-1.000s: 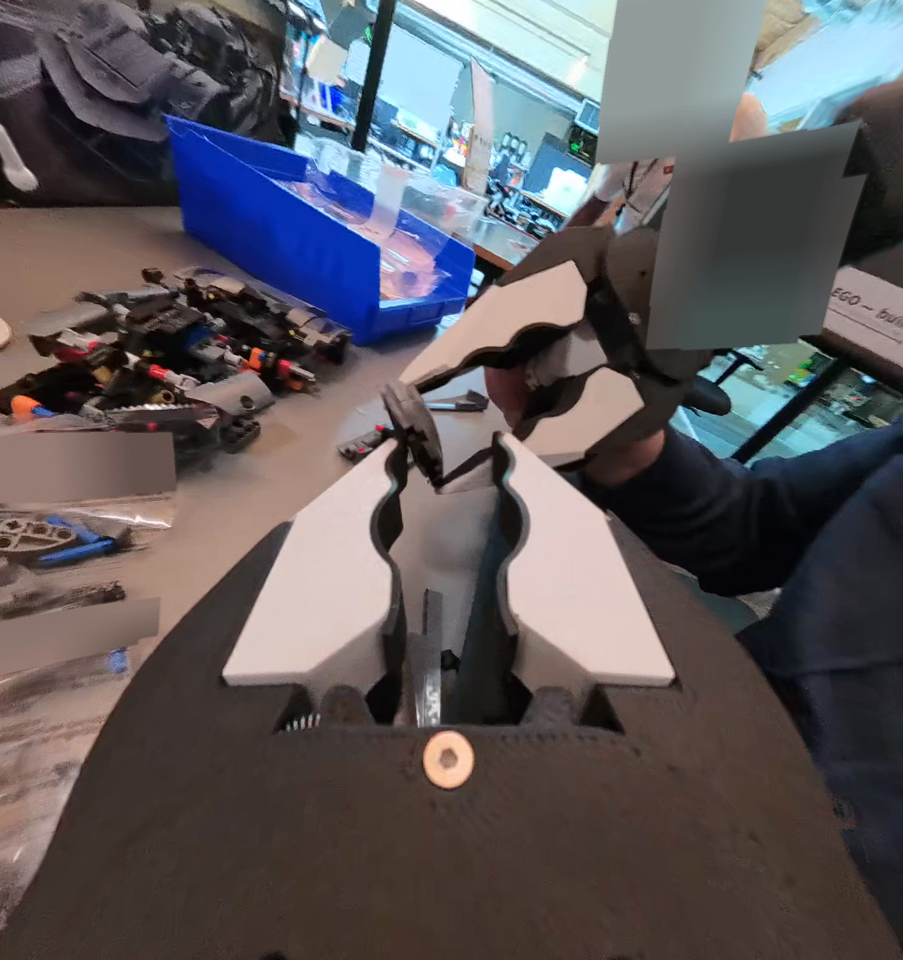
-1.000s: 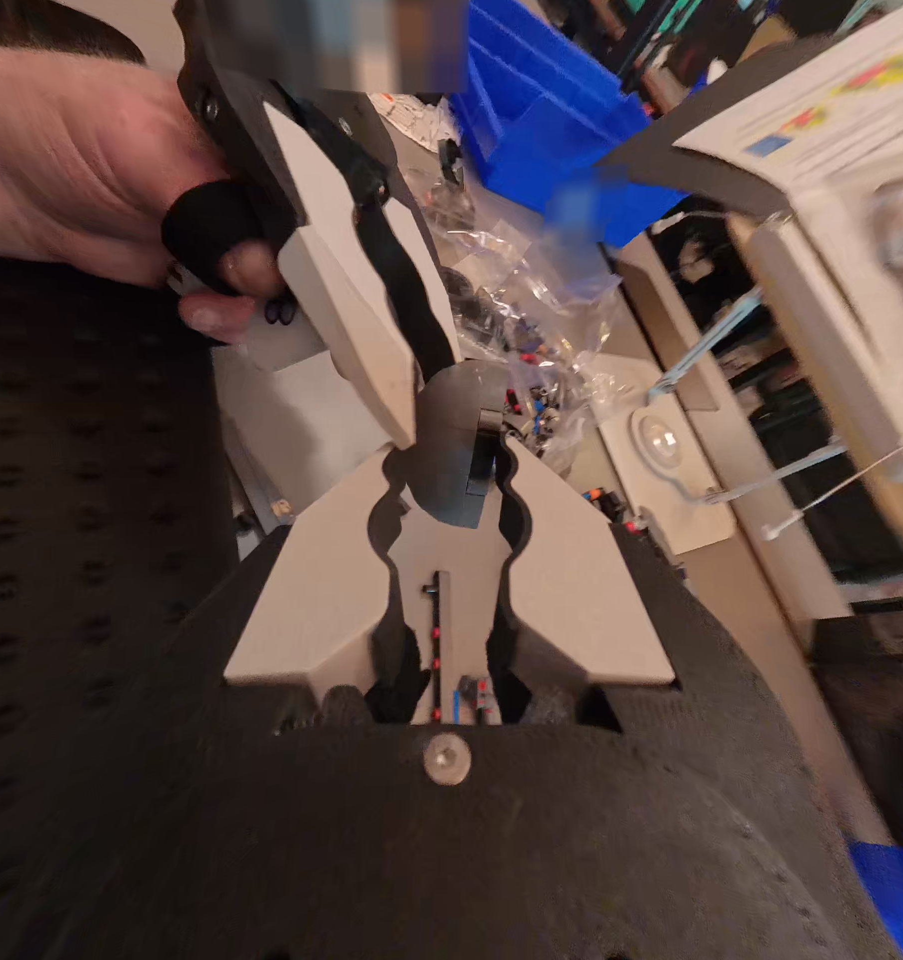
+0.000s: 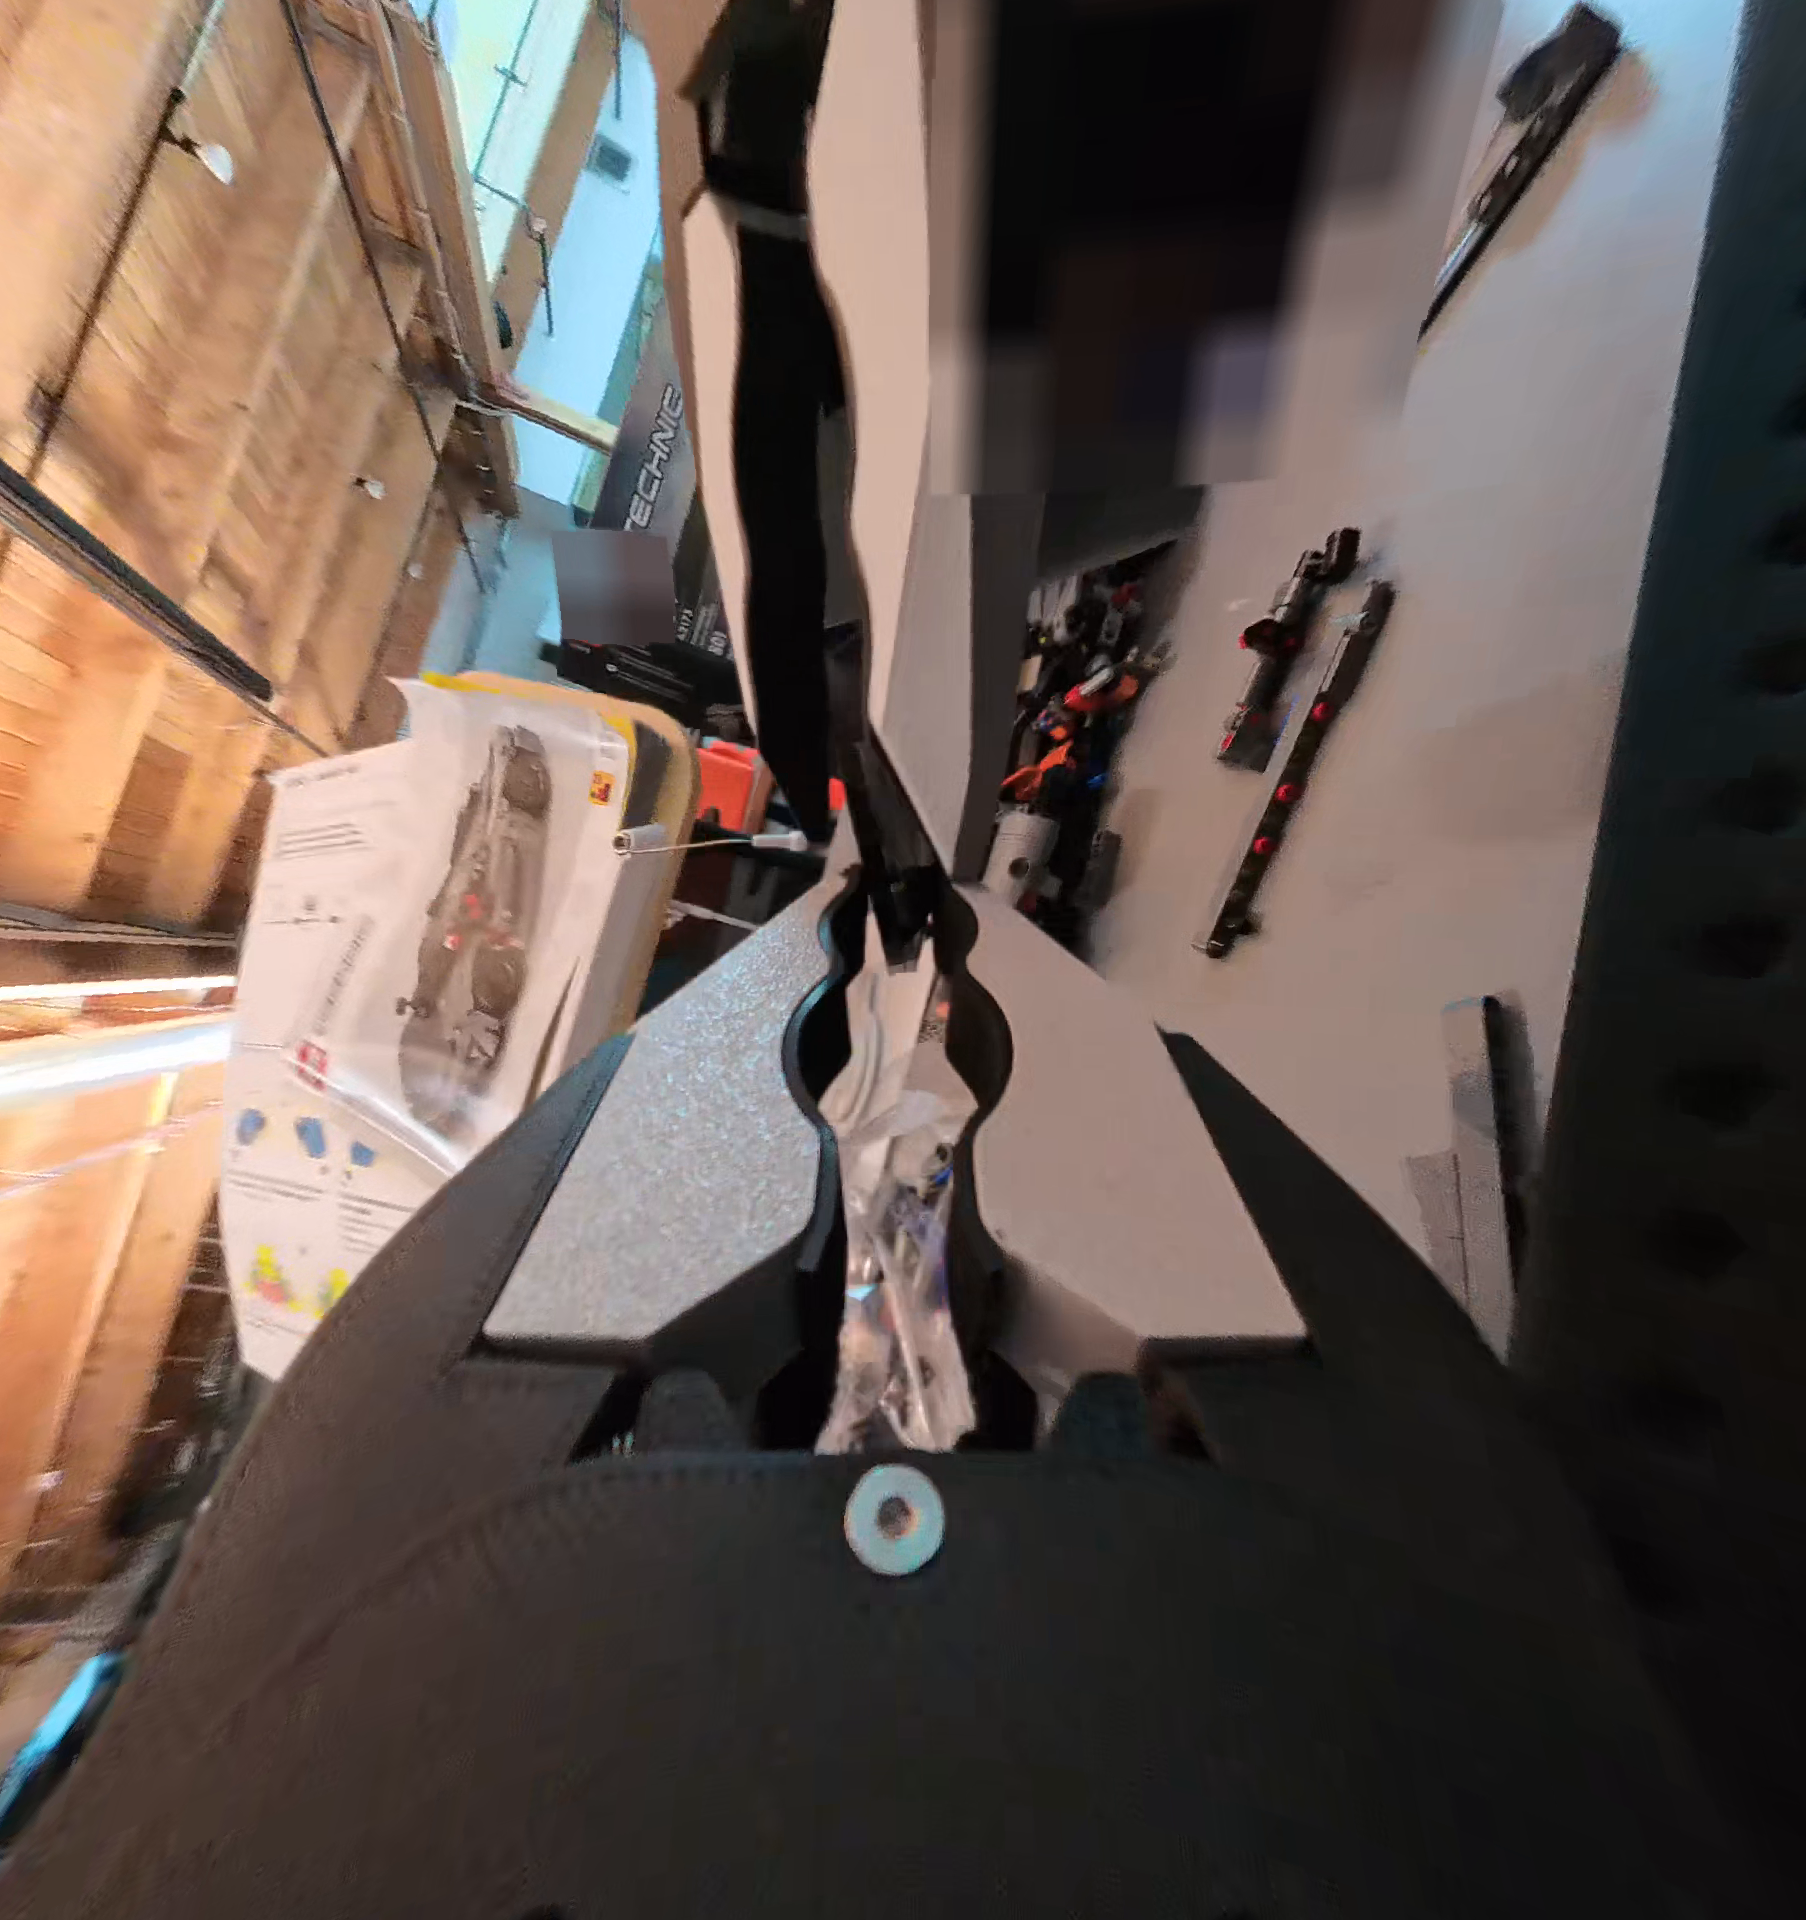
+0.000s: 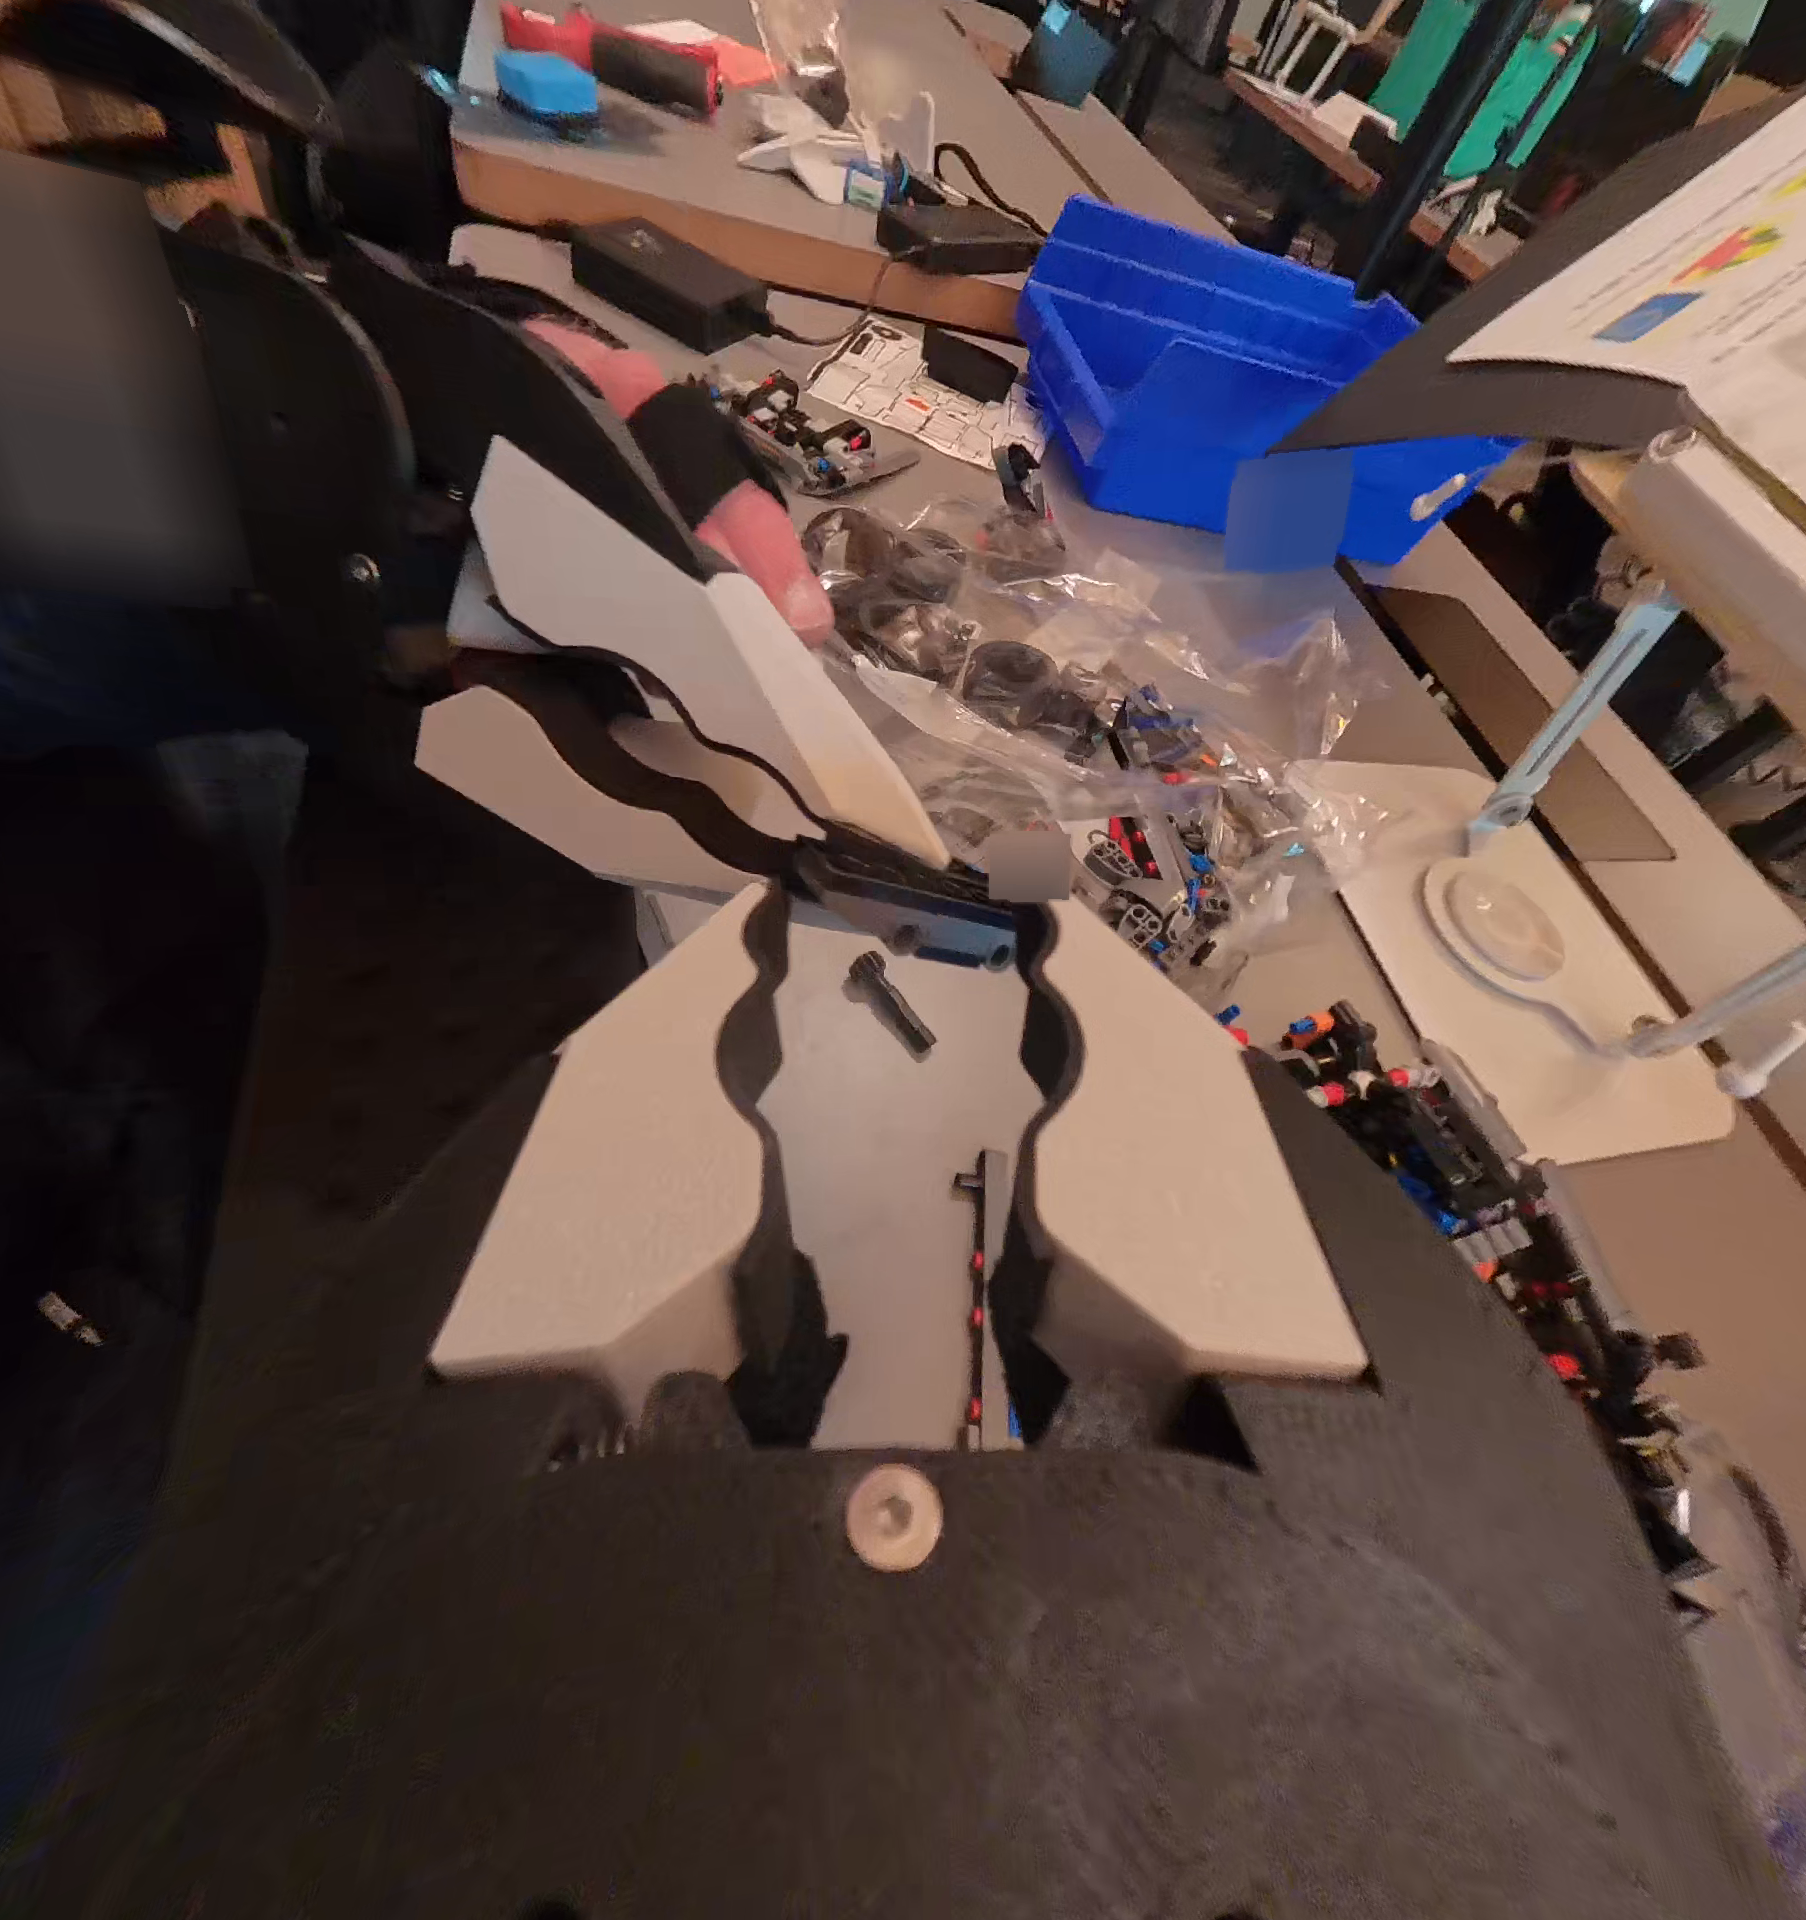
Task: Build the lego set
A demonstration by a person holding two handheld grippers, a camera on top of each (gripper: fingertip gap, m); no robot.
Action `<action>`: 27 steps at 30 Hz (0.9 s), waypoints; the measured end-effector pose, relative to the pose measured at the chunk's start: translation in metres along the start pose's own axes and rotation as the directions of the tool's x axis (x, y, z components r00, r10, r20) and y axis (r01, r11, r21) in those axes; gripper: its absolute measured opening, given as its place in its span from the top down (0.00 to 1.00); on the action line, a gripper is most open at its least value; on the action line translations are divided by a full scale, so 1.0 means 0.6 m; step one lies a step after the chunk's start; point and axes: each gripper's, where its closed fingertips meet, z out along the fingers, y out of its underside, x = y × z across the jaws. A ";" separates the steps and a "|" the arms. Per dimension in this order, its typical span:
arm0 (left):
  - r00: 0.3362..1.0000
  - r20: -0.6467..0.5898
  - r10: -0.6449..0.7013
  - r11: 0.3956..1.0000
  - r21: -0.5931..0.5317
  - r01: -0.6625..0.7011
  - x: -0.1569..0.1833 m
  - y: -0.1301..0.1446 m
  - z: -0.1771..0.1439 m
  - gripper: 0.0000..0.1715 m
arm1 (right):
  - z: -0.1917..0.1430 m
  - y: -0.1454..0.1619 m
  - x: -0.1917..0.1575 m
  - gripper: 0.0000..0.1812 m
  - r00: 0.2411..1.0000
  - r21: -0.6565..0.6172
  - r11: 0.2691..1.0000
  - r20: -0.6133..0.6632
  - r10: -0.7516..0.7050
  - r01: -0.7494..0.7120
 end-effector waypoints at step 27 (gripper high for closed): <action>0.956 -0.171 -0.238 0.971 -0.007 0.240 0.025 -0.003 0.012 0.95 | 0.011 -0.018 0.002 1.00 0.923 0.196 0.902 0.082 0.377 -0.385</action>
